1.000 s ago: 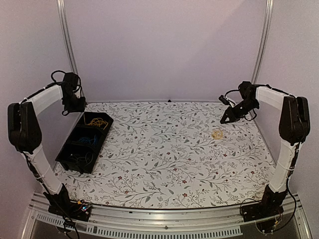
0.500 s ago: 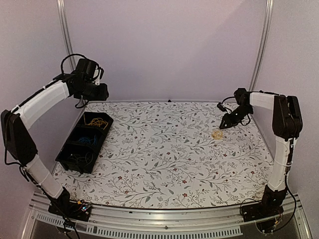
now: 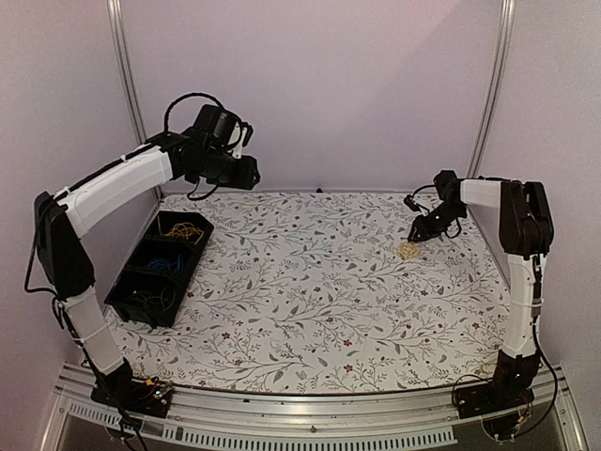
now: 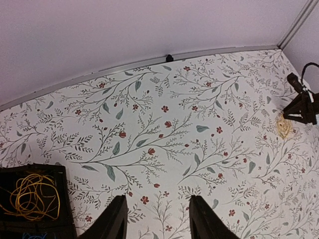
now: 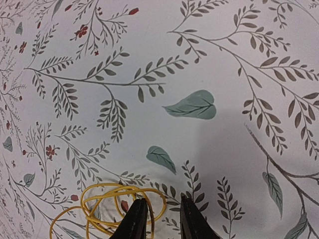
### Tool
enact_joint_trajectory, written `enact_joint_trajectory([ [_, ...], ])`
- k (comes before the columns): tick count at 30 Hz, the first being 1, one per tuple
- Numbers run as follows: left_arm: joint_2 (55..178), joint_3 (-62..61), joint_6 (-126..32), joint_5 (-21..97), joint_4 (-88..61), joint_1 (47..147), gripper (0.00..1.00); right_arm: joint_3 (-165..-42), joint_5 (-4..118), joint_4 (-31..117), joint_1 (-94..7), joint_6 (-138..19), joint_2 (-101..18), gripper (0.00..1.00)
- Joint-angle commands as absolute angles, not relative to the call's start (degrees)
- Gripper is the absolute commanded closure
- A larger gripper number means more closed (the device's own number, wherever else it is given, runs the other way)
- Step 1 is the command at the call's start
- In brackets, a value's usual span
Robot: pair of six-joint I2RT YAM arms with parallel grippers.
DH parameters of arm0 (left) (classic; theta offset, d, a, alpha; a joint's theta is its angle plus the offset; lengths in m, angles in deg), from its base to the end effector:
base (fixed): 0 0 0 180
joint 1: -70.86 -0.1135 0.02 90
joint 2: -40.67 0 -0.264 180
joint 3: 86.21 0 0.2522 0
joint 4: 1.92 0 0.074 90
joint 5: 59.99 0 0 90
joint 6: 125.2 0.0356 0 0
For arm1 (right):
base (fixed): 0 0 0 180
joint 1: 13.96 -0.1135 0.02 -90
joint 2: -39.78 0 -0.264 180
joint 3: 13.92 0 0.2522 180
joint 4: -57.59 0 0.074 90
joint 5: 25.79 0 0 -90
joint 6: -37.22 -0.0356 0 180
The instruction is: Untangle the cables
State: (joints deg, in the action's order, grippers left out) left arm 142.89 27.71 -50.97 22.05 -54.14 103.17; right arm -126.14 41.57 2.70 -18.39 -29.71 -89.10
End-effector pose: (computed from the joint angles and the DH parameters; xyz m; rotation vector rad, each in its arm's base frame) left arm 0.3457 -0.2128 0.3517 0.2561 2.2714 -0.2837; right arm 0.4587 0.0493 0.1453 -0.7338 2.6262 0.4667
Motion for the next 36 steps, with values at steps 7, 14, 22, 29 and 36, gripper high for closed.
enact_joint_trajectory([
  [7,149.0,35.3,-51.6,24.1,-54.8,106.1,0.55,-129.7,35.8,5.0,-18.4,-29.4,-94.4,0.71],
  [14,151.5,37.9,-52.5,26.0,-53.9,106.8,0.55,-128.8,31.2,6.8,-18.4,-28.4,-95.7,0.85],
  [22,156.2,38.0,-55.4,31.2,-45.4,110.6,0.54,-128.5,22.5,7.5,-18.7,-30.7,-86.1,1.00],
  [29,162.1,42.0,-54.6,35.0,-35.0,116.3,0.51,-125.1,20.7,4.7,-20.6,-31.5,-73.4,1.00],
  [36,167.6,46.5,-59.8,36.4,-23.9,119.5,0.45,-121.6,24.1,5.9,-24.2,-35.6,-66.3,1.00],
])
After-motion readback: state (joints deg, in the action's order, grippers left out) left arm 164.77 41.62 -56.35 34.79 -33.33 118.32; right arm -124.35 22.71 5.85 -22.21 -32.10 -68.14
